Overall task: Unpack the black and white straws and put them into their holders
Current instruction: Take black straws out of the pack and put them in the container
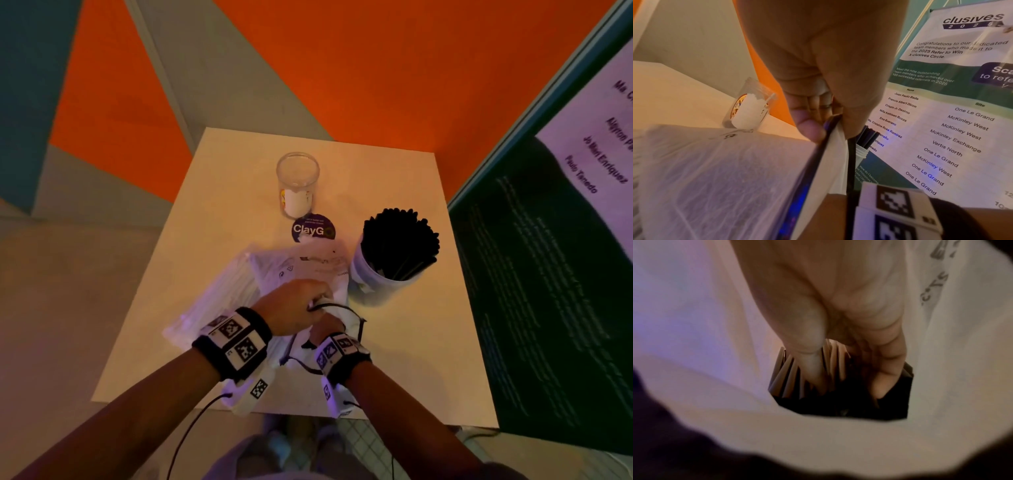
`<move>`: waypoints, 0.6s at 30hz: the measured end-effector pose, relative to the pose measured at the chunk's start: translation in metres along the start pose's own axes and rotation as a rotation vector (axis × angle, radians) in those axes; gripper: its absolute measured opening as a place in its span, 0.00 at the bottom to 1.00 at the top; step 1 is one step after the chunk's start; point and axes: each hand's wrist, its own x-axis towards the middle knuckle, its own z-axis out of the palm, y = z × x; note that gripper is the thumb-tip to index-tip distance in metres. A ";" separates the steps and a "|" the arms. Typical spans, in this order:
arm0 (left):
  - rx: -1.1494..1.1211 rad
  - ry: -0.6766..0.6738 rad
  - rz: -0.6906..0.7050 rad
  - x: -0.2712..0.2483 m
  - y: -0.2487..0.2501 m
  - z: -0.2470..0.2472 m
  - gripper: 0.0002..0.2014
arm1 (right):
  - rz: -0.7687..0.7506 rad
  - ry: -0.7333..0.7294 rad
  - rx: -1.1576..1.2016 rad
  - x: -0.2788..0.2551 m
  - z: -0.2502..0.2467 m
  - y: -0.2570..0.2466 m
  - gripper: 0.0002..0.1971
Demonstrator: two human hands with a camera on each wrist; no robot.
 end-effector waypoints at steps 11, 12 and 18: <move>0.028 -0.002 0.035 0.003 0.005 0.001 0.10 | 0.032 -0.101 -0.224 0.003 -0.005 -0.001 0.27; 0.035 -0.006 0.034 0.003 0.006 0.001 0.10 | 0.004 -0.107 -0.215 0.002 -0.007 0.000 0.28; 0.086 -0.019 0.068 0.010 0.015 0.004 0.11 | -0.103 -0.095 0.059 -0.037 -0.036 0.007 0.07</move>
